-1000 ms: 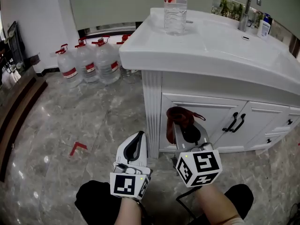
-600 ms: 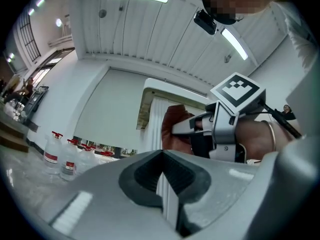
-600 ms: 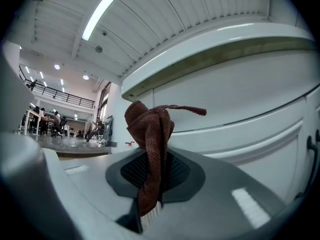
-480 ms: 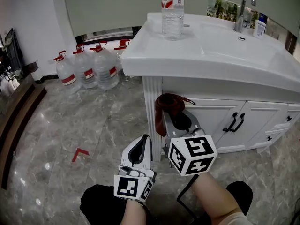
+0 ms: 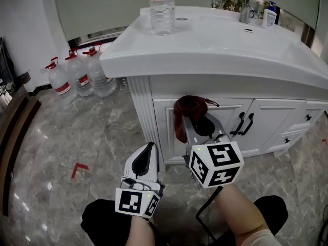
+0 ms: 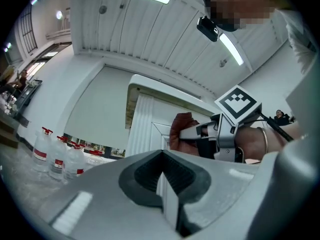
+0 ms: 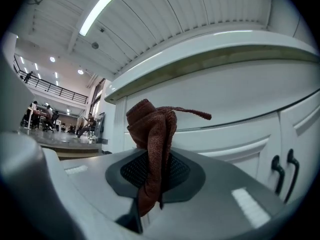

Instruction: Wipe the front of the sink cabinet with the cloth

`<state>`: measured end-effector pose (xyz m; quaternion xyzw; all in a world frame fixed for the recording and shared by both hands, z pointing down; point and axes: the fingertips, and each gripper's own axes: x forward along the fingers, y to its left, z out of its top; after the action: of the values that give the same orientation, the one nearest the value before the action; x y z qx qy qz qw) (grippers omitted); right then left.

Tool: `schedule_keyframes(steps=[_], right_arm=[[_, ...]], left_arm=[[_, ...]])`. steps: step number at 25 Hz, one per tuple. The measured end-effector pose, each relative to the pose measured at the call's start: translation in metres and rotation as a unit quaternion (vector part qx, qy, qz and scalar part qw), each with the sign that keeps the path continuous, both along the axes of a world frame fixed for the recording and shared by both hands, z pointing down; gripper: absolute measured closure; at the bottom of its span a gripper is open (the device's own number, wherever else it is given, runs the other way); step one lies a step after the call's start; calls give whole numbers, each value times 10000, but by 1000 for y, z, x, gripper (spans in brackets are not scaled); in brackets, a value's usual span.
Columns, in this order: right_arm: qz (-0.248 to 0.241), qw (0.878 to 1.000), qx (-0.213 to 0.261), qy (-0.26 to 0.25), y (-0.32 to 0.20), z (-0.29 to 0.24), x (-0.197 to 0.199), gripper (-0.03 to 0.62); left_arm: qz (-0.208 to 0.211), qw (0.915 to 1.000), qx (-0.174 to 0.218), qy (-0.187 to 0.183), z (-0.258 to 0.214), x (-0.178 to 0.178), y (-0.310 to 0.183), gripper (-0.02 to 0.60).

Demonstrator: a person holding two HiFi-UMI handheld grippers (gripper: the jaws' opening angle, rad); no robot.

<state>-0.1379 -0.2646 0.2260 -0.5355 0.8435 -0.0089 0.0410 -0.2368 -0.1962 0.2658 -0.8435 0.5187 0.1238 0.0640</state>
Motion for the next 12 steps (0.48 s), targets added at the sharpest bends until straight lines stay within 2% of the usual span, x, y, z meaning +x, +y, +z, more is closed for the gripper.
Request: schedule_keyframes(steps=[7,12], right_arm=[[572,9983,2,109,2,-2,62,511],[862,9960,-111,208,5,3,101,511]], left_arm=[[150,9998,-31,-125,6,25,7,581],[52,9995,-21,-316,3,34,17,581]])
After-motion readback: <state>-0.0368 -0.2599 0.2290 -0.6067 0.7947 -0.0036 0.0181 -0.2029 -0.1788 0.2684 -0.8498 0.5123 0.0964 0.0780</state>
